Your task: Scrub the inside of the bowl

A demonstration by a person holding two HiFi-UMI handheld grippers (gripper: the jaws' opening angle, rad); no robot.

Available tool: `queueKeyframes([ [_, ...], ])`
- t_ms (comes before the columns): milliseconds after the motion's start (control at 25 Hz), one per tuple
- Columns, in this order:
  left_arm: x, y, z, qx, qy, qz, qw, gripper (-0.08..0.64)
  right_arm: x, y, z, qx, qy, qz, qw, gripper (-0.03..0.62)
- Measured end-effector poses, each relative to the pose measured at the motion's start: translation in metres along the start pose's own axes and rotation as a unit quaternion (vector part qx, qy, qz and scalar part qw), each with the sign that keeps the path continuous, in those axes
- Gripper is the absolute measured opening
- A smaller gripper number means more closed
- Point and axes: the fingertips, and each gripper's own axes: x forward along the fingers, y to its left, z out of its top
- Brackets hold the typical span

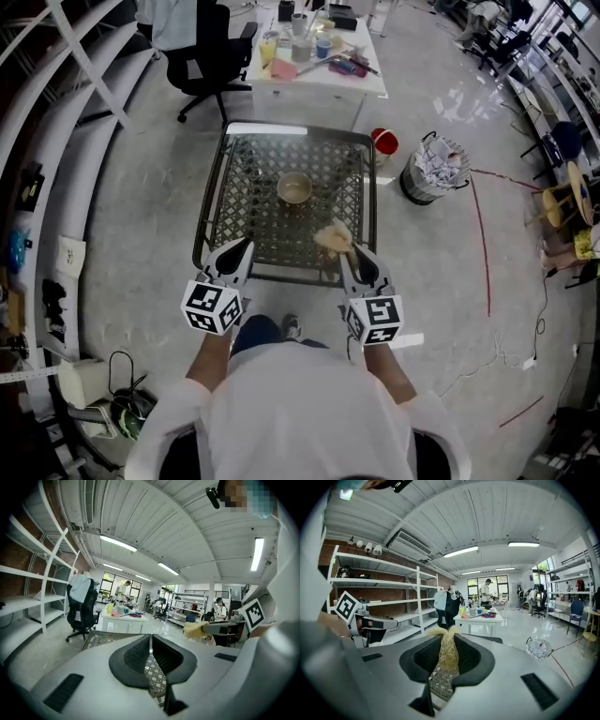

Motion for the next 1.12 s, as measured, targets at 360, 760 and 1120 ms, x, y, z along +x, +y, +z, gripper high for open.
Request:
queueKeyframes([
  [360, 0.029, 0.03, 0.001, -0.009, 0.017, 0.009, 0.9998, 0.043, 0.043, -0.012, -0.002, 0.015, 0.011, 0.006, 1.0, 0.089],
  [760, 0.087, 0.068, 0.031, 0.006, 0.026, -0.041, 0.9988, 0.043, 0.096, -0.023, 0.017, 0.014, 0.011, -0.027, 0.999, 0.089],
  [1120, 0.128, 0.096, 0.048, 0.015, 0.032, -0.089, 0.9954, 0.043, 0.133, -0.025, 0.026, 0.026, 0.01, -0.068, 0.997, 0.089],
])
